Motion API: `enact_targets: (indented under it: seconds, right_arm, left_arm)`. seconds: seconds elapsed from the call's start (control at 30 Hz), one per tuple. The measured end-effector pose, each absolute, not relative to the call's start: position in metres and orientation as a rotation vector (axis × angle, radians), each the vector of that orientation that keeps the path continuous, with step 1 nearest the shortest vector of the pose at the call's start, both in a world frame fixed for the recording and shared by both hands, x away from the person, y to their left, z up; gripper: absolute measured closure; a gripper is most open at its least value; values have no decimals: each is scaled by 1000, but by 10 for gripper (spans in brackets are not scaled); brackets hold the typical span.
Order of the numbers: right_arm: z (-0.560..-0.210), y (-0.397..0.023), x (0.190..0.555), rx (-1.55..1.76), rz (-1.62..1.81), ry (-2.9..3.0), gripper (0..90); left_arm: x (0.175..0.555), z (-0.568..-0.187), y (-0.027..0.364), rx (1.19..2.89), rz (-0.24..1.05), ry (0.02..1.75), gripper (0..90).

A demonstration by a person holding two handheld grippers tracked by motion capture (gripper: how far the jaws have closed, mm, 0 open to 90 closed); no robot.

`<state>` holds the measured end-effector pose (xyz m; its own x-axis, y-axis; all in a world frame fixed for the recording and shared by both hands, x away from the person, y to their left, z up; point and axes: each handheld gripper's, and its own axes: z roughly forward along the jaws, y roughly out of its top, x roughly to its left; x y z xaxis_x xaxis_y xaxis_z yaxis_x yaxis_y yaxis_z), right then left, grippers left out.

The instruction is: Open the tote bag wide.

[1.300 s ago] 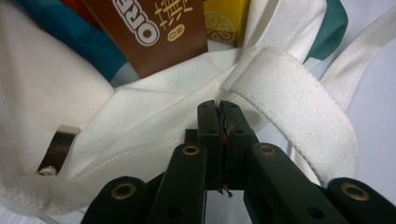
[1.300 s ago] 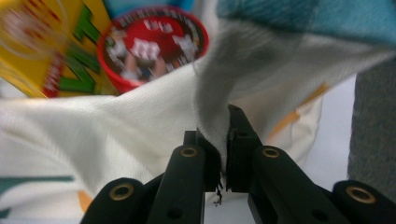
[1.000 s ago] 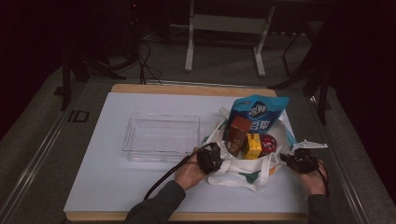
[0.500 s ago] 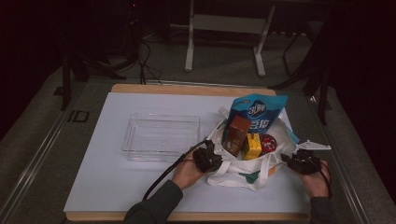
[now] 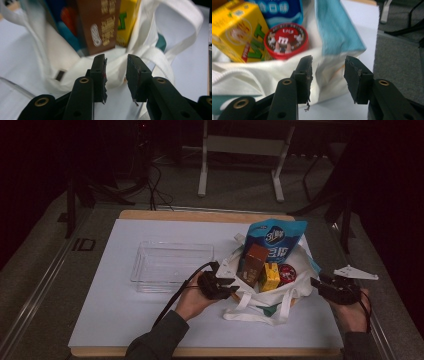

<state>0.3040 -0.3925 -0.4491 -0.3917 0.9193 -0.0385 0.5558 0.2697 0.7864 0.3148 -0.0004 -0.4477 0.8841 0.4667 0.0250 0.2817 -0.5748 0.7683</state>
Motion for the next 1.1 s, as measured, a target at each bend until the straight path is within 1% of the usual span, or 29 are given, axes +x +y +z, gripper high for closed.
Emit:
enact_targets:
  seconds: [0.17, 0.33, 0.57, 0.63, 0.67, 0.7, 0.73, 0.77, 0.8, 0.83, 0.87, 0.97, 1.0, 1.1]
  right_arm:
    - [-434, -392, 308, 1310, 990, 2006, 566]
    - [-426, -387, 318, 1284, 1002, 2000, 578]
    - [-420, -374, 337, 1273, 1028, 1993, 607]
    - [-418, -369, 344, 1268, 1023, 1994, 661]
    - [-417, -365, 351, 1268, 1016, 2003, 761]
    - [-417, -365, 351, 1268, 1016, 2003, 761]
    - [-419, -362, 357, 1258, 996, 2019, 822]
    - [-419, -360, 360, 1255, 979, 2021, 850]
    - [-419, -360, 360, 1255, 979, 2021, 850]
    - [-420, -359, 363, 1263, 969, 2020, 869]
    - [-422, -359, 366, 1267, 964, 2021, 873]
    - [-428, -358, 374, 1297, 946, 2029, 878]
    - [-437, -358, 387, 1356, 930, 2042, 881]
    - [-446, -355, 397, 1396, 895, 2064, 881]
  left_arm:
    - [319, -428, 10, 2123, 371, 565, 681]
    - [335, -416, 14, 2057, 407, 618, 679]
    - [362, -414, 1, 2066, 460, 682, 694]
    - [367, -414, -4, 2069, 471, 678, 710]
    - [370, -416, -8, 2082, 479, 673, 731]
    - [371, -417, -10, 2094, 492, 671, 731]
    - [374, -418, -13, 2112, 508, 674, 784]
    - [378, -420, -16, 2127, 519, 690, 832]
    - [382, -423, -19, 2141, 529, 716, 832]
    - [386, -425, -21, 2147, 537, 748, 865]
    - [393, -429, -24, 2154, 529, 789, 876]
    - [400, -432, -27, 2175, 527, 820, 882]
    - [407, -437, -29, 2192, 521, 851, 884]
    - [419, -451, -33, 2250, 518, 902, 885]
